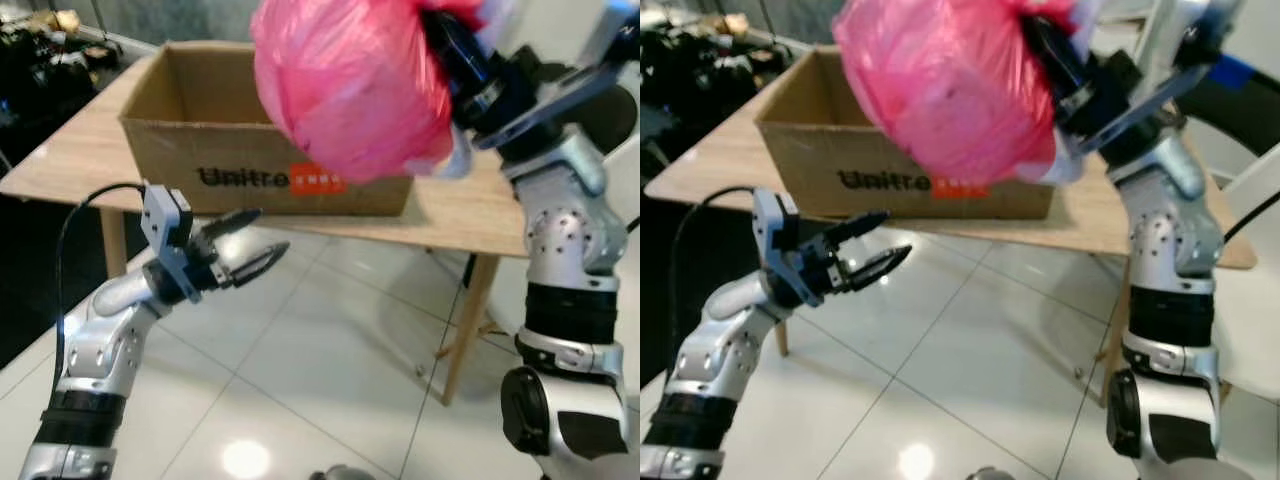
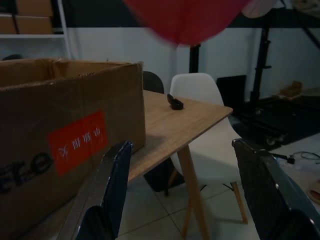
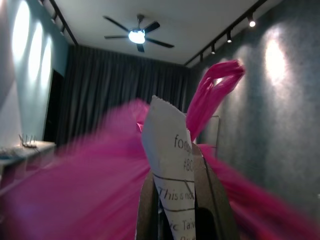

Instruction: Picking trash to rubbish bin

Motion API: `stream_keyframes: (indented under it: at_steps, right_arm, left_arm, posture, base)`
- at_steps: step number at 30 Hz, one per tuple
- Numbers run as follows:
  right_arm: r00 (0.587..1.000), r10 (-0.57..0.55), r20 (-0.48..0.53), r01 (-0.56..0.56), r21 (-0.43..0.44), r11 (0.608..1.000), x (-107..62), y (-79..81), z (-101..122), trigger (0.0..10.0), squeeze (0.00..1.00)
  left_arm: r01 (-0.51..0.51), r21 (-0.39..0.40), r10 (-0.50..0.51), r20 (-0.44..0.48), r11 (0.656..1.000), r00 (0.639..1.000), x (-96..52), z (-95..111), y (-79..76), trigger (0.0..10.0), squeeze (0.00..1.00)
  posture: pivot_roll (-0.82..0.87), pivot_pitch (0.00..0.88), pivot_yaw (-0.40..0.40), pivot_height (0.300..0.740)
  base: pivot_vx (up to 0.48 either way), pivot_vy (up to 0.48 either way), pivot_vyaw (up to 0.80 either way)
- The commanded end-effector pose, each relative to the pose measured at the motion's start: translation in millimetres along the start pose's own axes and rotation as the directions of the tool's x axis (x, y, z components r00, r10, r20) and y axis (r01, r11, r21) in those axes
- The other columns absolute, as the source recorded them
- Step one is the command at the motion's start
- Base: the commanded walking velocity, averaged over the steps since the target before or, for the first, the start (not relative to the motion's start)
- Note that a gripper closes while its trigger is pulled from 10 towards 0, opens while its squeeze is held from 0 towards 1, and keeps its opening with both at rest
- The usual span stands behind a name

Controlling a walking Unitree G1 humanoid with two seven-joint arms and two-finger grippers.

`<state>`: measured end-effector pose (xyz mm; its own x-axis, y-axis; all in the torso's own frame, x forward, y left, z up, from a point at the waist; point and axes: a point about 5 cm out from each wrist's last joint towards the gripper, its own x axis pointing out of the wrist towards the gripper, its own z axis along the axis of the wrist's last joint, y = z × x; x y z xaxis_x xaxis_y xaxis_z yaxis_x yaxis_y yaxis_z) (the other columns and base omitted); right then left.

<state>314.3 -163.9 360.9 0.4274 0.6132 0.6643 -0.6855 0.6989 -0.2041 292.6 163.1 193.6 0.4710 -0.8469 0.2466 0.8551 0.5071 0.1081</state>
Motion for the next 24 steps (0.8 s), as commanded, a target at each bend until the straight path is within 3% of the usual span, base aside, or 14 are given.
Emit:
stream_keyframes:
  at_steps: [1,4,7,10,12,13,16,24]
  right_arm:
    - [1.000,0.002,-0.008,-0.002,-0.045,0.999,4.8,-1.3,0,10.0,0.00]
    - [1.000,-0.015,-0.020,0.013,-0.067,0.998,4.8,-5.1,-1,10.0,0.00]
    - [0.995,-0.092,-0.044,0.084,-0.151,0.985,7.4,-19.8,-4,10.0,0.00]
    - [0.995,-0.092,-0.044,0.084,-0.151,0.985,7.4,-19.8,-4,10.0,0.00]
    - [0.983,-0.170,-0.063,0.149,-0.248,0.957,11.3,-37.0,-5,10.0,0.00]
    - [0.983,-0.170,-0.063,0.149,-0.248,0.957,11.3,-37.0,-5,10.0,0.00]
    - [0.963,-0.265,-0.059,0.228,-0.350,0.909,12.1,-59.2,6,10.0,0.00]
    - [0.946,-0.323,-0.028,0.282,-0.418,0.863,12.6,-76.5,20,10.0,0.00]
  left_arm:
    - [-0.011,0.015,0.011,0.025,1.000,1.000,1.4,4,-0.7,10.0,0.00]
    - [-0.017,0.022,0.017,0.036,1.000,0.999,2.5,6,-0.2,10.0,0.00]
    - [-0.039,0.058,0.035,0.073,0.998,0.997,1.3,20,3.3,10.0,0.00]
    - [-0.039,0.058,0.035,0.073,0.998,0.997,1.3,20,3.3,10.0,0.00]
    - [-0.094,0.097,0.081,0.133,0.991,0.988,-2.4,39,7.5,10.0,0.00]
    - [-0.094,0.097,0.081,0.133,0.991,0.988,-2.4,39,7.5,10.0,0.00]
    - [-0.127,0.095,0.107,0.187,0.987,0.977,-10.0,53,2.8,10.0,0.00]
    - [-0.134,0.100,0.117,0.165,0.986,0.979,-19.7,56,-2.4,10.0,0.00]
  posture:
    - [-0.01,0.091,-0.030,0.740]
    - [-0.01,0.091,-0.030,0.740]
    - [-0.01,0.129,-0.033,0.740]
    - [-0.01,0.129,-0.033,0.740]
    - [-0.01,0.169,-0.042,0.740]
    - [-0.01,0.169,-0.042,0.740]
    - [0.01,0.215,-0.046,0.740]
    - [0.02,0.252,-0.045,0.740]
  base:
    - [0.000,0.000,0.00]
    - [0.000,0.000,0.00]
    - [0.000,0.000,0.00]
    - [0.000,0.000,0.00]
    - [0.000,0.000,0.00]
    - [0.000,0.000,0.00]
    - [0.000,0.000,0.00]
    - [0.000,0.000,0.00]
